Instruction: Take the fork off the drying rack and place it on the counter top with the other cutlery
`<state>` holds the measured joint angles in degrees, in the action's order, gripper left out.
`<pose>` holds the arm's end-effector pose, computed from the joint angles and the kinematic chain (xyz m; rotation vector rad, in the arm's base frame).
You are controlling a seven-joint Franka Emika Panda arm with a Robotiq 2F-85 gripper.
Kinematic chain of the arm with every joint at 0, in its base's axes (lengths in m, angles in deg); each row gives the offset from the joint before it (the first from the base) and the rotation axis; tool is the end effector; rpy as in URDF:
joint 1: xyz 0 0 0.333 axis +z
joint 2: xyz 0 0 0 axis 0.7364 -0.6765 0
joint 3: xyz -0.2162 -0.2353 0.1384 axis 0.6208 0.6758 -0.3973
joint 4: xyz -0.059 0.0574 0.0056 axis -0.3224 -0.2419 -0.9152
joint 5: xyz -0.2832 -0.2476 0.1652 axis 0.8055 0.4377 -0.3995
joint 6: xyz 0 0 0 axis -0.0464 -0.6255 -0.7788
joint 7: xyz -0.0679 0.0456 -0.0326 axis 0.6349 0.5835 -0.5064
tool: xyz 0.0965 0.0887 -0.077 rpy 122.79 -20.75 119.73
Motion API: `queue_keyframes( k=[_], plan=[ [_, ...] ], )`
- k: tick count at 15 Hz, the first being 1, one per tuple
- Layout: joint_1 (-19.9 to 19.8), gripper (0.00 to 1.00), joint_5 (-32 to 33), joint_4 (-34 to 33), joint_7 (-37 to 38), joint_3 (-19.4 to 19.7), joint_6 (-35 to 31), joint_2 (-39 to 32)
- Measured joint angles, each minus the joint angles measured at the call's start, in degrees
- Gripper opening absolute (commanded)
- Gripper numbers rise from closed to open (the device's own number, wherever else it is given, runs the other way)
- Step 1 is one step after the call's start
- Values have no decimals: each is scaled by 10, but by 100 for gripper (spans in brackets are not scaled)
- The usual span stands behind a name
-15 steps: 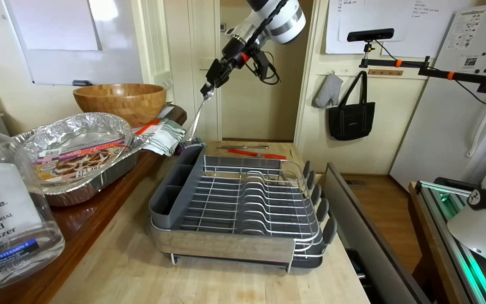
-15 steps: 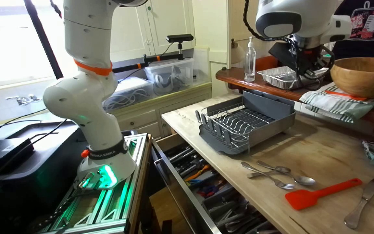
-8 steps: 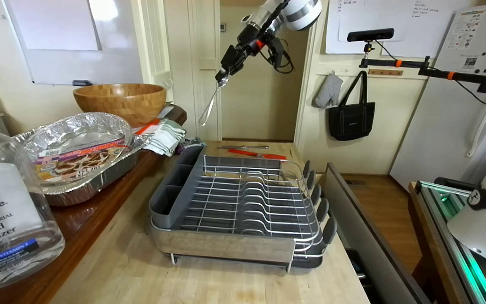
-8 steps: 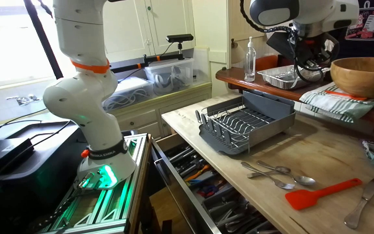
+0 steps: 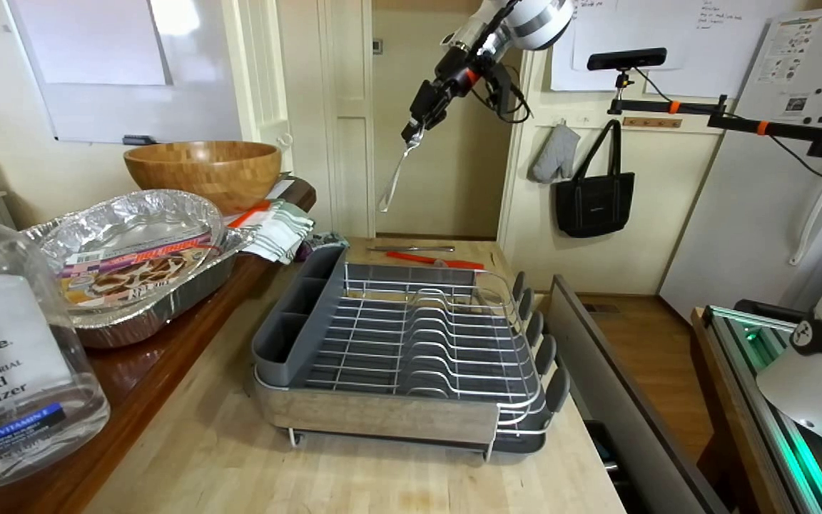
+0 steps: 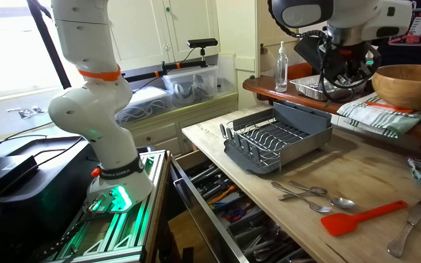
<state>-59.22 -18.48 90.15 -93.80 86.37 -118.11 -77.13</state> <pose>0.6626 -0.1056 0.4334 -2.5796 -0.0773 -0.7007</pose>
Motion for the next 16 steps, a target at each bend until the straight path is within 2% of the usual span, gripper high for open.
queue_keyframes(
  k=[8,16],
  plan=[
    [-3,2,39,36,40,53,28,6],
    [-11,2,73,47,81,66,31,-35]
  ],
)
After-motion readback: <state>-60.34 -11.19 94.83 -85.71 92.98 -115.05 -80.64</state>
